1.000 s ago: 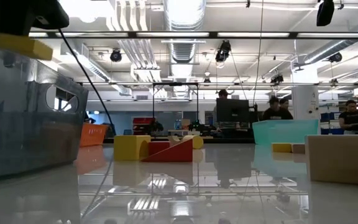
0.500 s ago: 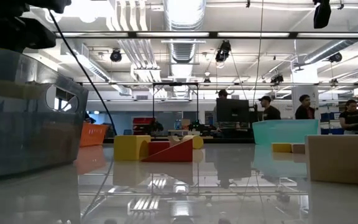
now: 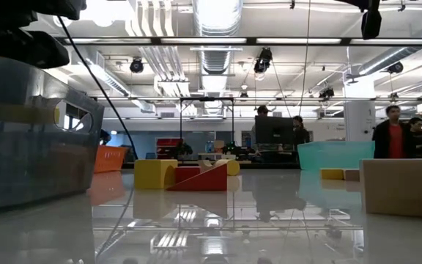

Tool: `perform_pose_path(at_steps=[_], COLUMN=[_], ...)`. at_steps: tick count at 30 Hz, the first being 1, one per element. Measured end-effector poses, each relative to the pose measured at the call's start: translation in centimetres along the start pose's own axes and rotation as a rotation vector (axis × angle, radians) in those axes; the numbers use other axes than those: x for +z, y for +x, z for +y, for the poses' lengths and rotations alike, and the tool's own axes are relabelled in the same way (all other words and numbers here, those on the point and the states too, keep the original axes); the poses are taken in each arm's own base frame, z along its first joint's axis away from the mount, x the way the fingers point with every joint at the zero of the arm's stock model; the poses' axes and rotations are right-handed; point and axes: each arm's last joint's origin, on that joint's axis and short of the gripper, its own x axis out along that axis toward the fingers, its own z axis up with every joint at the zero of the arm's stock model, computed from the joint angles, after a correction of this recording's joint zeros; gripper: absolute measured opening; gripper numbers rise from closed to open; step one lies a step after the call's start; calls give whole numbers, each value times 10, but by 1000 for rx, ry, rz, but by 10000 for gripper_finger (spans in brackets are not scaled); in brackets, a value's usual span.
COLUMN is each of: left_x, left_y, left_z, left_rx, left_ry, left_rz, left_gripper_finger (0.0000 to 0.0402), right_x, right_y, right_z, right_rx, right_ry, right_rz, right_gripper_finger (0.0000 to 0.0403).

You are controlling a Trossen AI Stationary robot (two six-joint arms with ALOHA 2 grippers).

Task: Sort & place blocks by color
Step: Put the yellow block into the black bin

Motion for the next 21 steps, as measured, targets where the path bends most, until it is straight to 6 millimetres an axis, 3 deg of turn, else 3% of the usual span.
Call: perform_pose_path(at_steps=[12,21], left_x=[-10,-11], left_y=[18,19], left_z=[4,5], left_rx=[-9,-8], left_ry=[10,34], left_rz=[-5,-5], left_gripper_finger=[119,123], right_x=[0,0], right_y=[1,1], right_z=[0,0], right_rx=[-2,-3], right_ry=[-2,8], right_rz=[2,3], right_gripper_finger=[38,38])
